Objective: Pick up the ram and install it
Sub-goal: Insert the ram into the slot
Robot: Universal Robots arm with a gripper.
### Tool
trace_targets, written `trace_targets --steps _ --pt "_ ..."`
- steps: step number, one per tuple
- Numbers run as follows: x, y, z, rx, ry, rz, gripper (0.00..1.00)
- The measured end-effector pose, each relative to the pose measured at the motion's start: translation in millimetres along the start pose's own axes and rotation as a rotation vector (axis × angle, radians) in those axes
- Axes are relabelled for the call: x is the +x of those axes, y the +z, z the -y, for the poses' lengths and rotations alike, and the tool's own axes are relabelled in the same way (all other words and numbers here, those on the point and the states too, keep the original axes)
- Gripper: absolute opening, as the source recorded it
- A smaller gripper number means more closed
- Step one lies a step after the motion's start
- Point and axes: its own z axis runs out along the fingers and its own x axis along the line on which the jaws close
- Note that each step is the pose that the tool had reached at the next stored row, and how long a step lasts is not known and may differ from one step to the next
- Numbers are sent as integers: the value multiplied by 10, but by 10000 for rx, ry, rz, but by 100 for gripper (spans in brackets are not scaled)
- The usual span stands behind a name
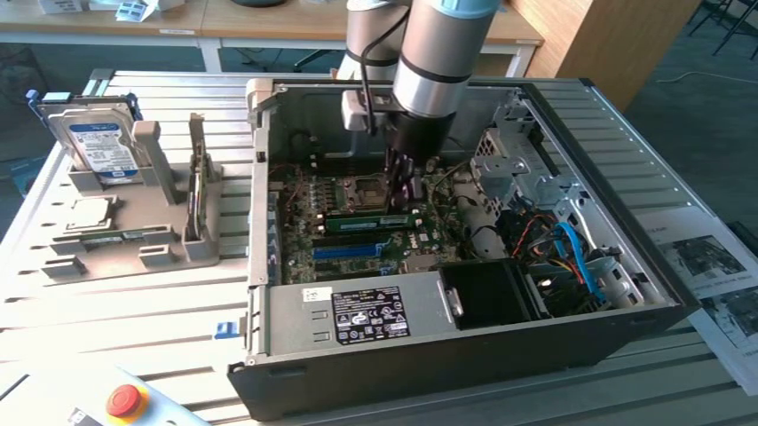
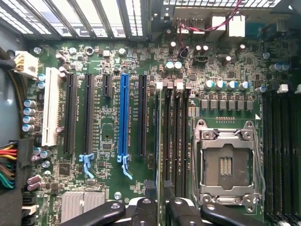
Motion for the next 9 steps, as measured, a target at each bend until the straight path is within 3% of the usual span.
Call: trace_targets --steps 9 --pt "1 -143 -9 0 1 -9 19"
